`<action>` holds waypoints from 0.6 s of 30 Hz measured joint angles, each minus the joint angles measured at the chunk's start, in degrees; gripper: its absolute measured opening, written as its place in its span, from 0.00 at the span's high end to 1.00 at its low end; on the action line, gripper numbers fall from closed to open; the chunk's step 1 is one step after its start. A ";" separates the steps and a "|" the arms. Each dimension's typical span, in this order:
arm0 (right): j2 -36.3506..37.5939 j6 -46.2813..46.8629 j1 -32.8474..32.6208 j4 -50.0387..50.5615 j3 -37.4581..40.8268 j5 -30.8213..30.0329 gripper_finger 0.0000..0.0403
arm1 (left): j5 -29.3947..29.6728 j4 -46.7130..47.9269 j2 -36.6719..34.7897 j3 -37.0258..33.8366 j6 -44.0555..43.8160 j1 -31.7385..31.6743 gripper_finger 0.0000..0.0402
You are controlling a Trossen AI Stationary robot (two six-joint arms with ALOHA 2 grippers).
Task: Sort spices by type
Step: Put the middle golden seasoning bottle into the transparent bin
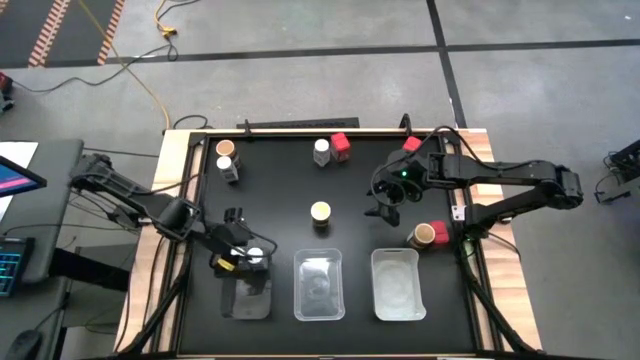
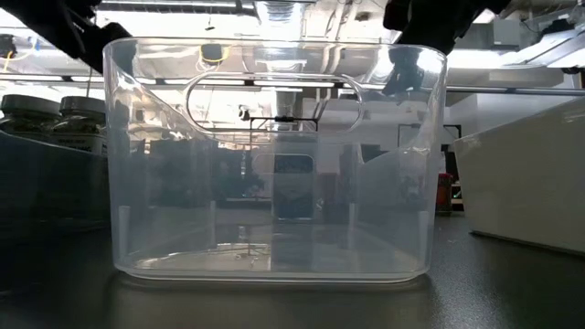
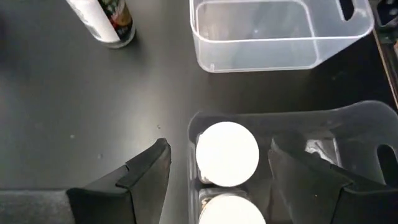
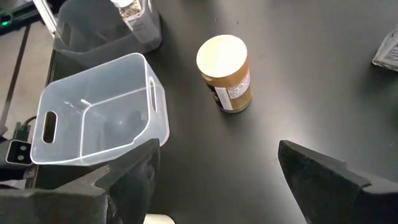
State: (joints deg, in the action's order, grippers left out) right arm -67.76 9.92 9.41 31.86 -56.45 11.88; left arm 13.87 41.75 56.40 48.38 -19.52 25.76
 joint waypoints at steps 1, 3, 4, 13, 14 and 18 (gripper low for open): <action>-0.01 0.39 0.00 -0.16 0.00 0.00 0.12 | 0.03 0.06 -0.76 0.00 1.17 0.00 0.35; -0.01 0.56 0.00 -0.90 0.00 0.00 0.12 | 0.36 -0.02 -2.17 0.00 3.30 0.00 0.35; -0.01 0.56 0.00 -1.27 0.00 0.00 0.12 | 0.39 -0.02 -2.70 0.00 3.44 0.00 0.35; -0.01 0.26 0.00 -1.73 0.00 0.02 0.12 | 3.86 -0.06 -5.53 0.00 1.89 0.00 0.35; -0.01 0.11 0.00 -1.73 0.00 0.00 0.12 | 4.85 -0.05 -5.70 0.00 1.82 0.00 0.35; -0.01 -0.31 0.00 -1.74 0.00 0.00 0.12 | 8.93 -0.10 -5.99 0.00 -0.31 0.00 0.35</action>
State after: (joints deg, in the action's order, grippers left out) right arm -67.77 9.61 9.41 30.11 -56.45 11.88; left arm 22.79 41.65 50.41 48.38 -19.82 25.76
